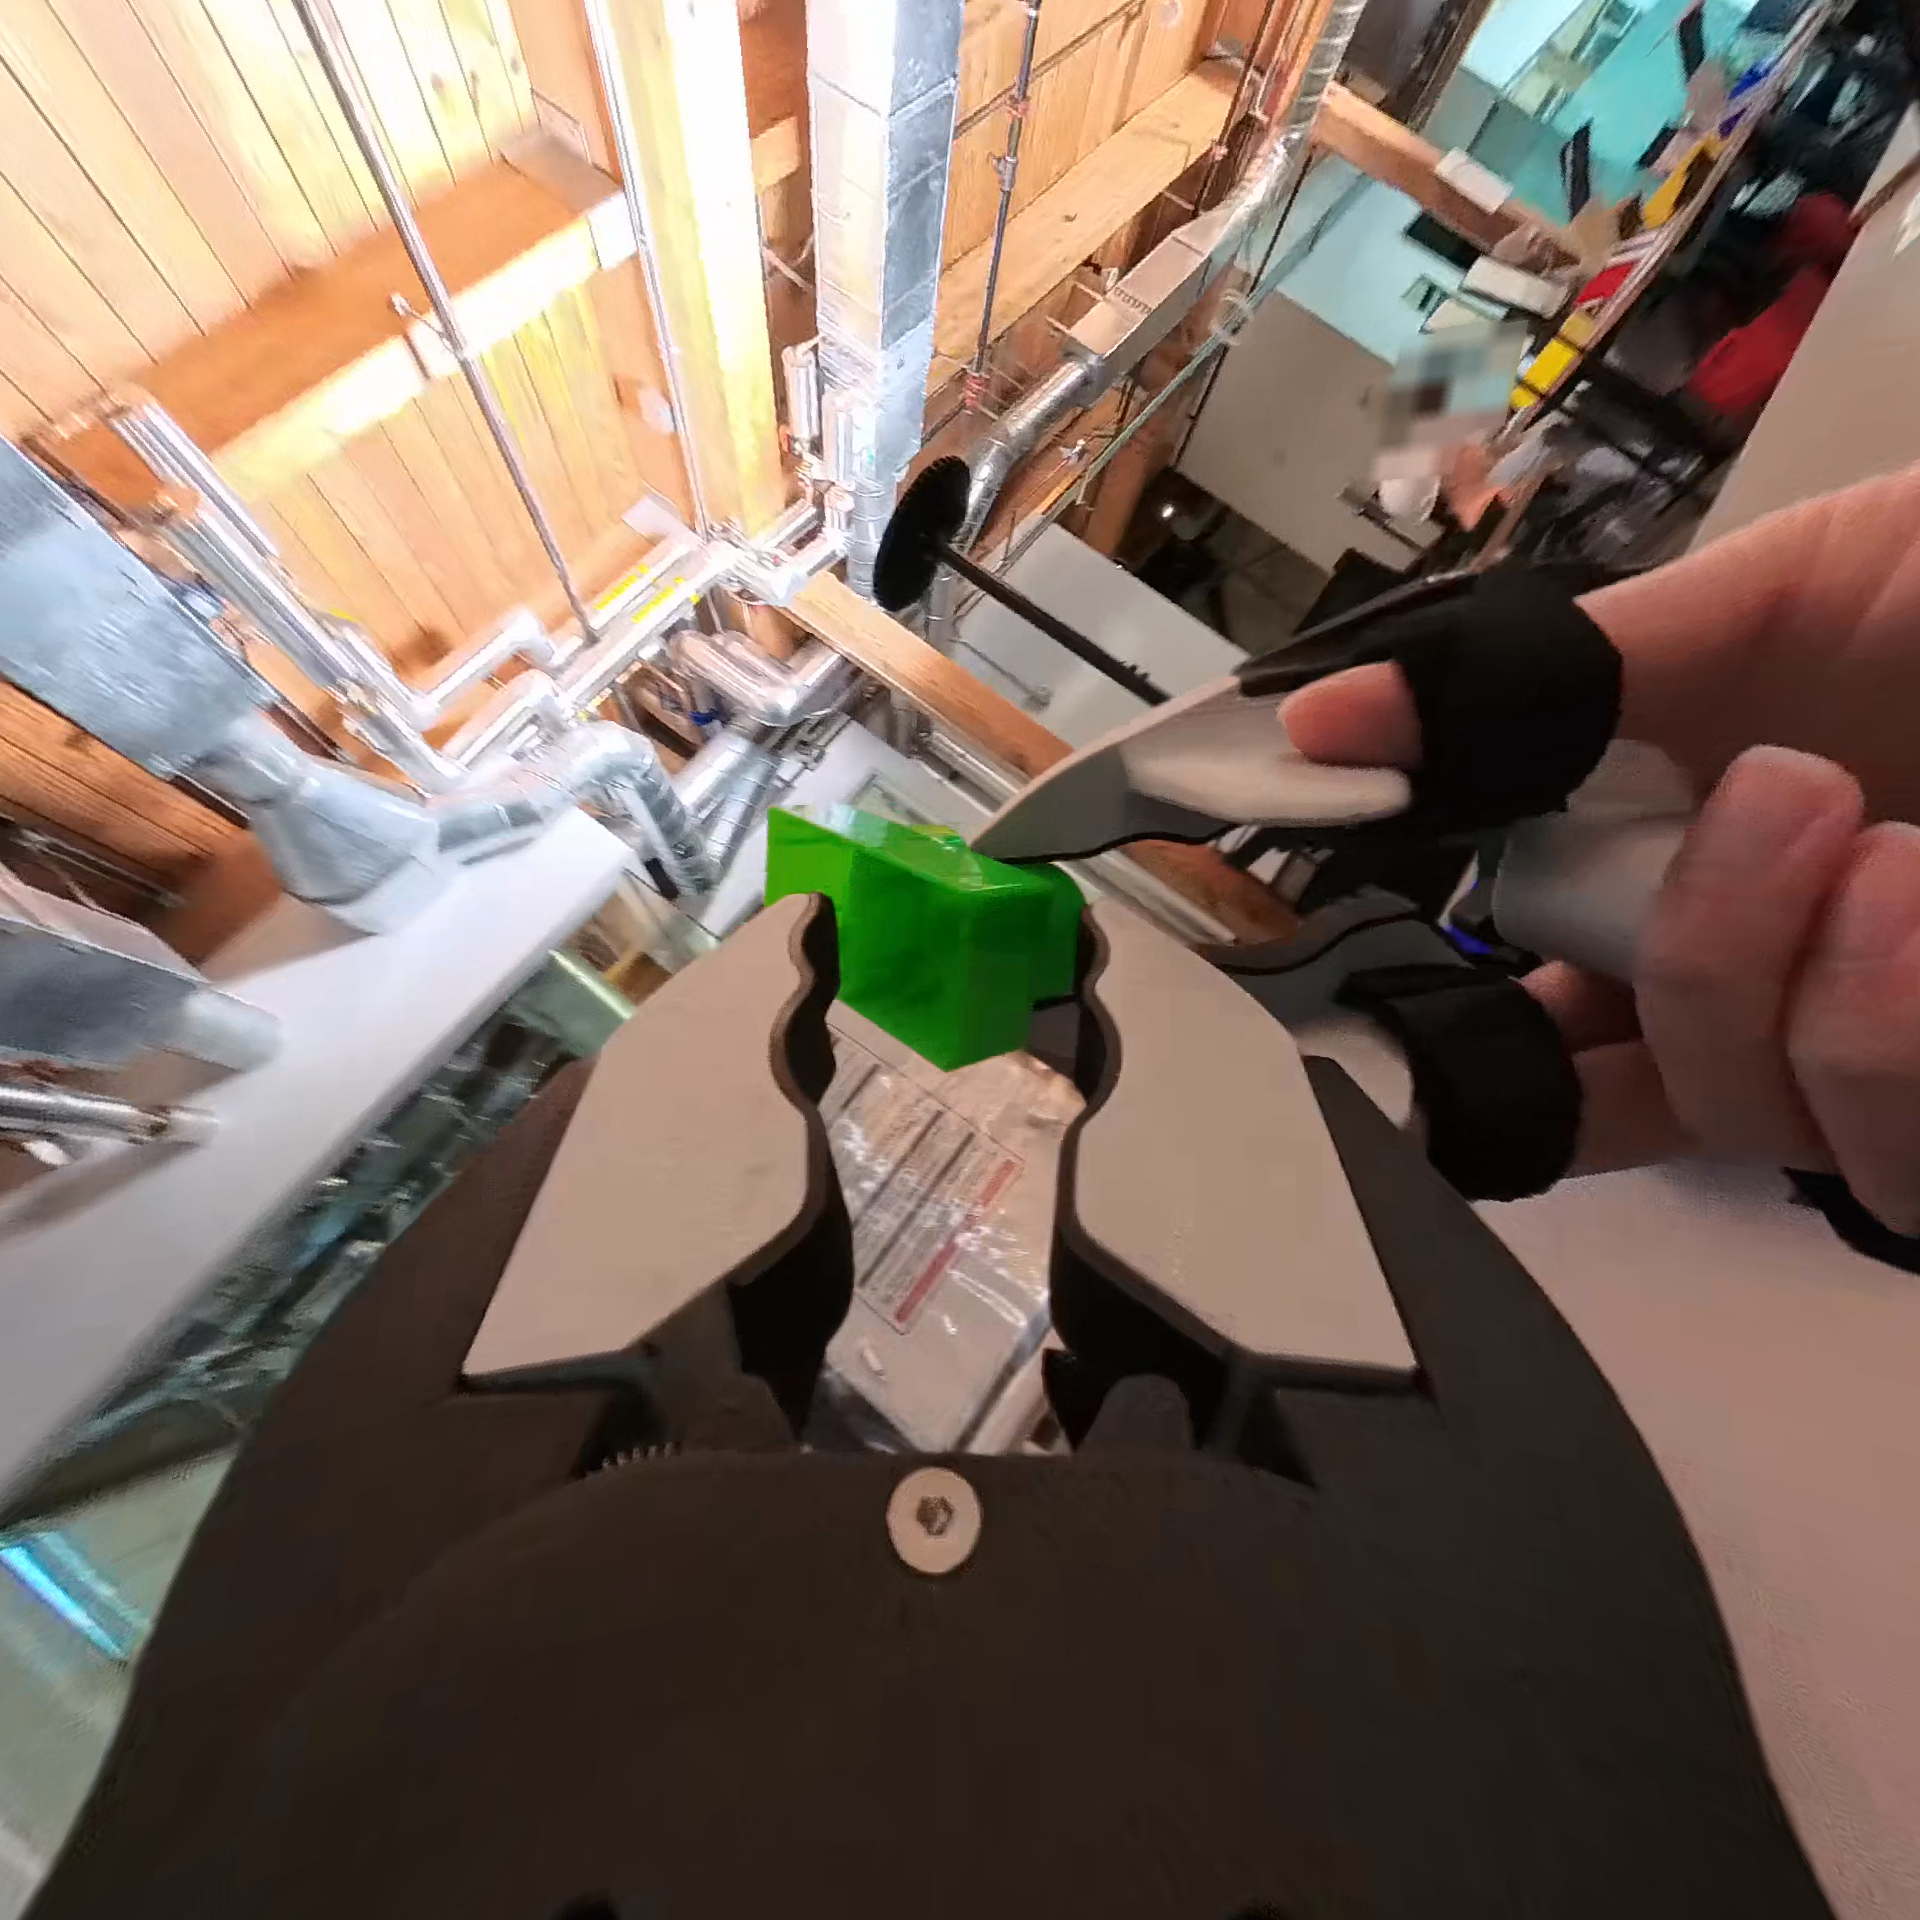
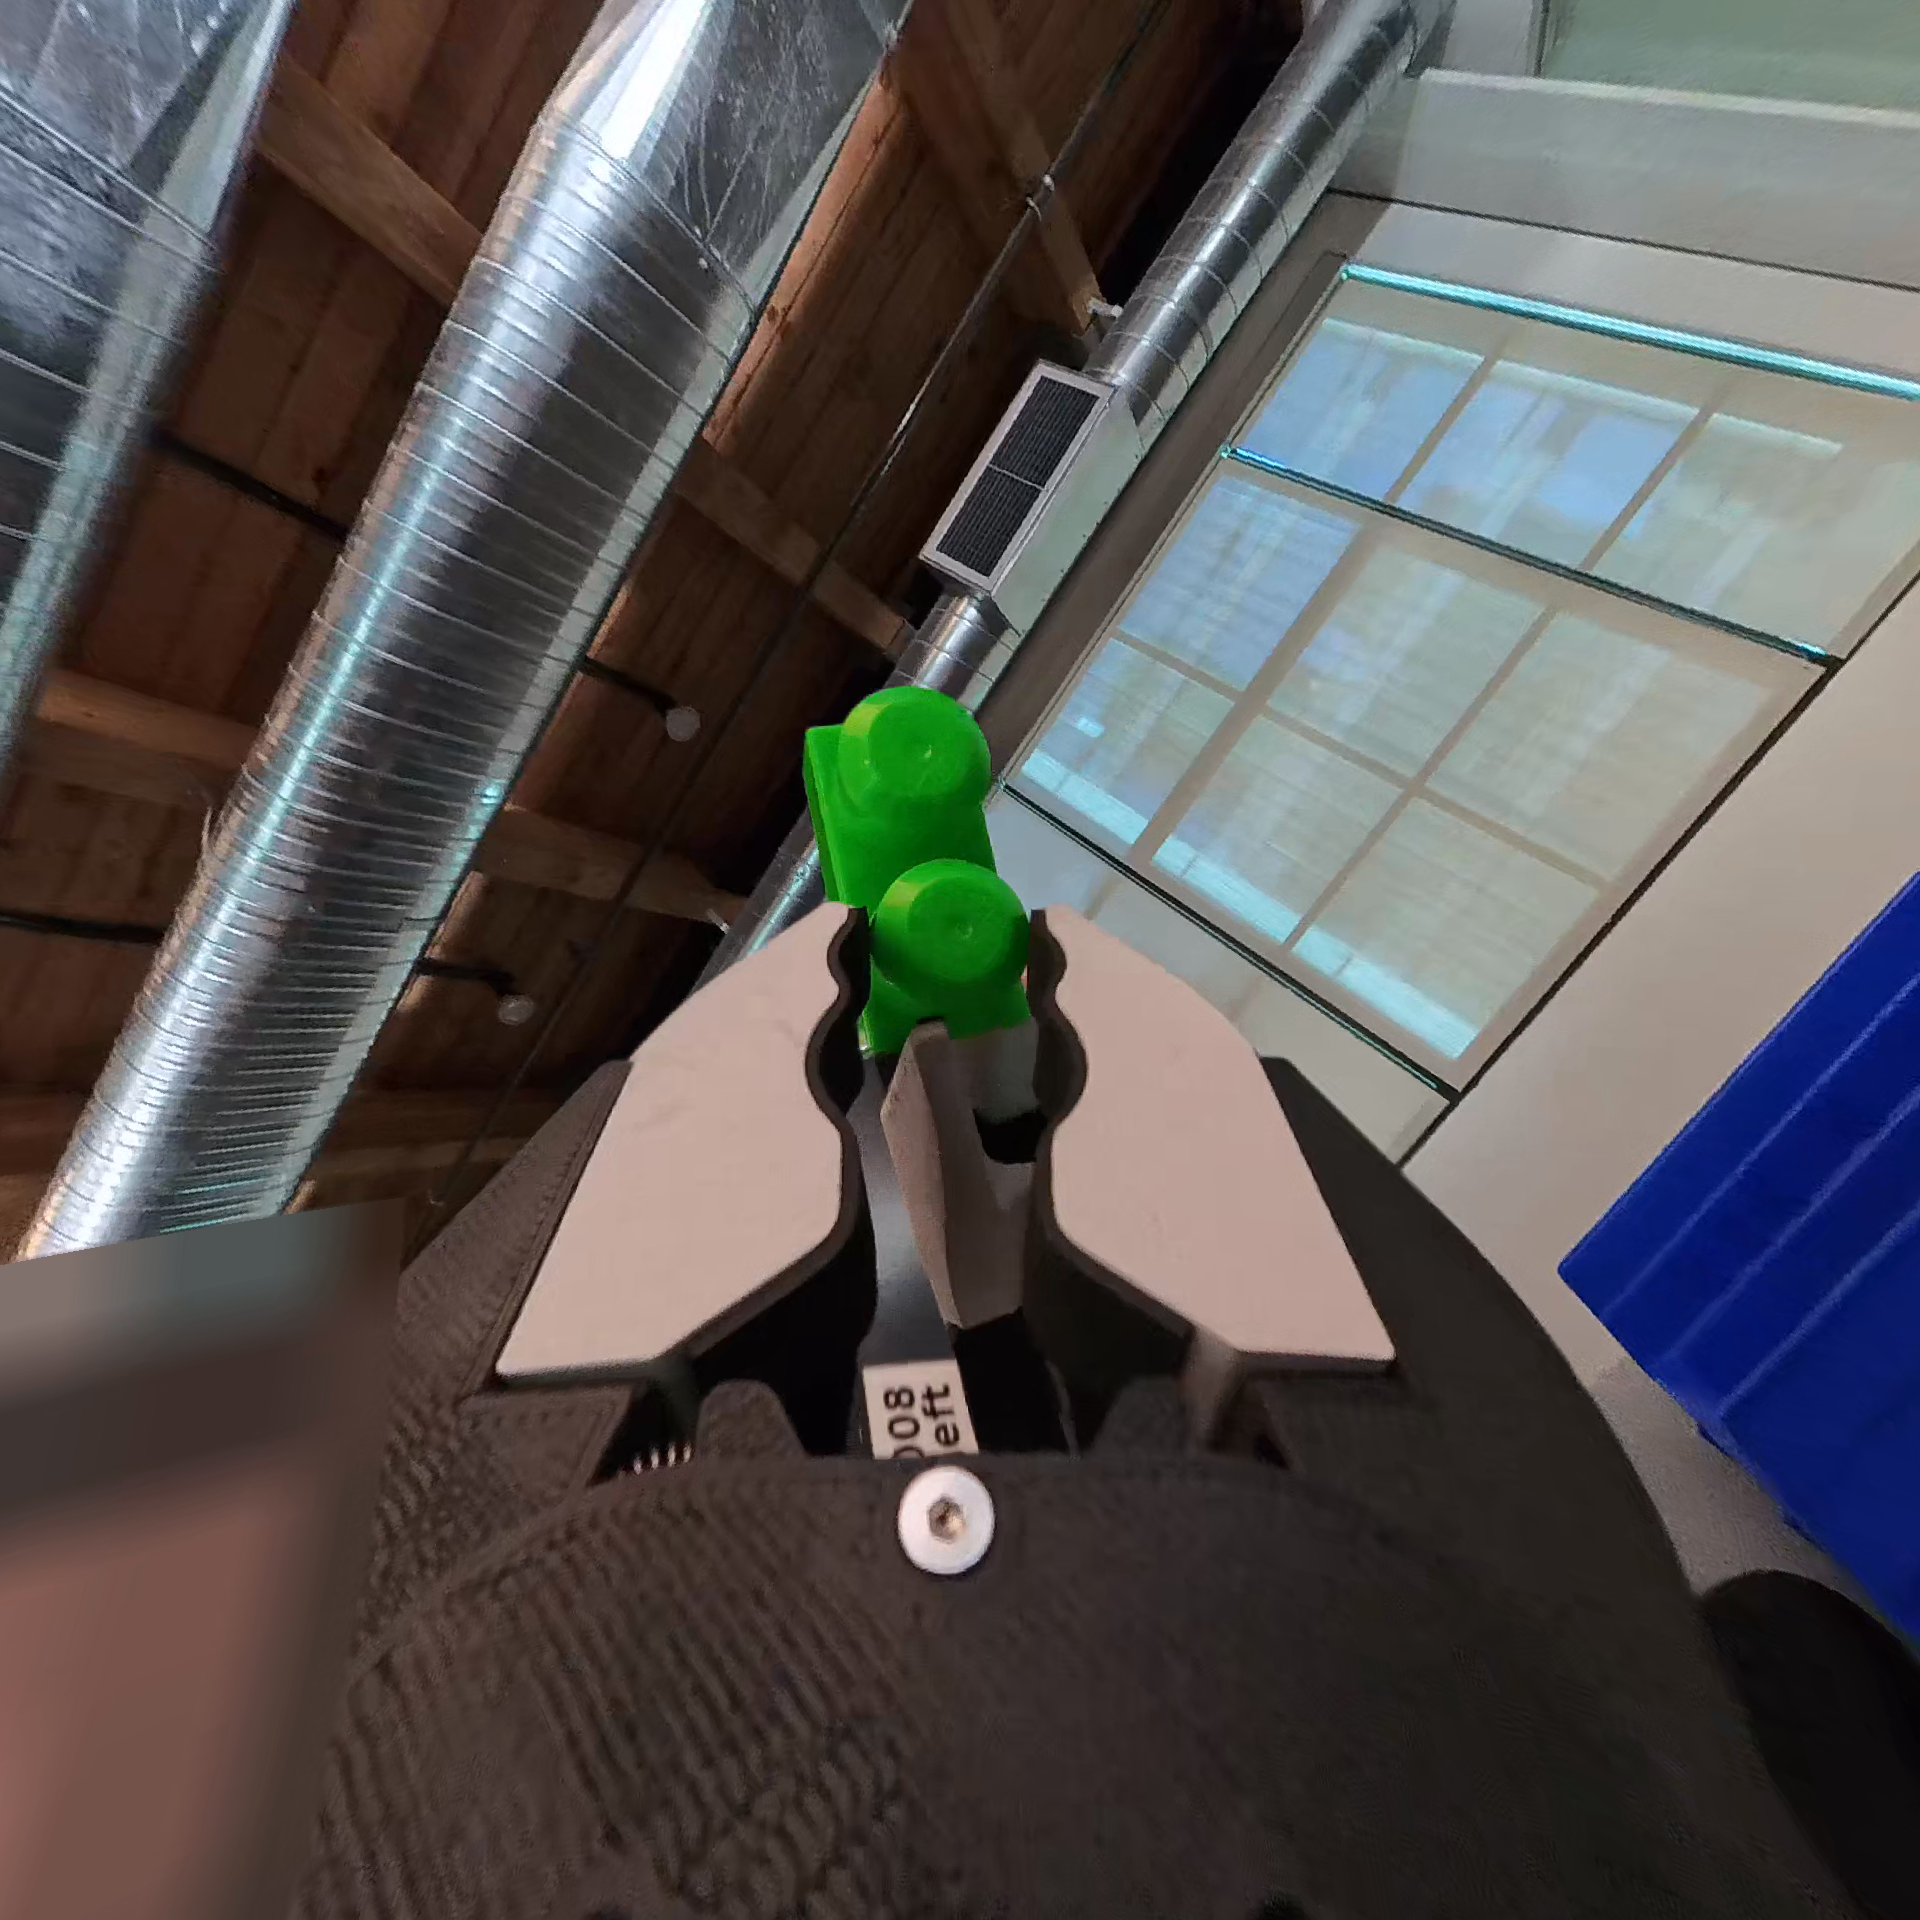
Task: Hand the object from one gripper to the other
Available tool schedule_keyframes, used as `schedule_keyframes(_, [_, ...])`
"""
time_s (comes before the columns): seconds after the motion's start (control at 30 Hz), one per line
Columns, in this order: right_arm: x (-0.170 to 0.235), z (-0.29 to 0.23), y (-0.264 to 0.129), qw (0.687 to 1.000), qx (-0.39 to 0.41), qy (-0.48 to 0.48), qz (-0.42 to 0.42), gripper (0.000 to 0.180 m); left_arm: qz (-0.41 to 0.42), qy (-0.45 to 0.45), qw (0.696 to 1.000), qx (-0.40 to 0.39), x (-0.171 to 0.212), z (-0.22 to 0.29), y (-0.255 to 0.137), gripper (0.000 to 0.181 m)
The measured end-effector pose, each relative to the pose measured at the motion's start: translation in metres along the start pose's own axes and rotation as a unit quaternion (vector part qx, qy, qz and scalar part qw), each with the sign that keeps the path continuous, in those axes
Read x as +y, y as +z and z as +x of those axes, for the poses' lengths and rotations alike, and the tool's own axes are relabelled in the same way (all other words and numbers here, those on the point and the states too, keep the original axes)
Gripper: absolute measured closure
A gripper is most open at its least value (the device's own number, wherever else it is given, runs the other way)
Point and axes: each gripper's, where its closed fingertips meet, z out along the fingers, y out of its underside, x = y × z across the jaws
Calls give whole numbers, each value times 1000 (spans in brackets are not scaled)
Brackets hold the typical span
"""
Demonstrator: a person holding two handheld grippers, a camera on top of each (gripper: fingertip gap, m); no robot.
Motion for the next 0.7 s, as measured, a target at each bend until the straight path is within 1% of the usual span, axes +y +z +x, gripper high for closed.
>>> schedule_keyframes(0.1, [-3, -3, -2, 1000, -9, -2, 19, 149, 12, 7, 1000, -1, -5, 5, -1, 154])
schedule_keyframes(0.17, [-4, -2, -2, 1000, -7, 3, 20, 150, 19, 0, 1000, 4, -7, 5, -2, 160])
schedule_keyframes(0.3, [-4, -3, -2, 1000, -11, -5, 14, 150, 14, -39, 999, 32, -6, 6, -2, 164])
schedule_keyframes(0.4, [-4, -6, -1, 999, -13, -37, -3, 150, 16, -55, 997, 45, -7, 4, -3, 165])
schedule_keyframes(0.5, [-6, -12, 0, 995, -8, -102, -13, 147, 20, -60, 997, 42, -9, -3, -5, 166])
schedule_keyframes(0.53, [-10, -14, 0, 991, -4, -130, -11, 142, 22, -63, 997, 43, -11, -6, -6, 166])
schedule_keyframes(0.6, [-17, -18, 0, 980, 3, -200, -16, 141, 15, -78, 995, 57, -10, -12, -7, 166])
schedule_keyframes(0.67, [-26, -21, -1, 955, 23, -293, -31, 140, -2, -104, 991, 90, -7, -16, -9, 166])
schedule_keyframes(0.7, [-30, -24, -2, 936, 29, -349, -39, 140, -12, -120, 986, 113, -4, -17, -11, 166])
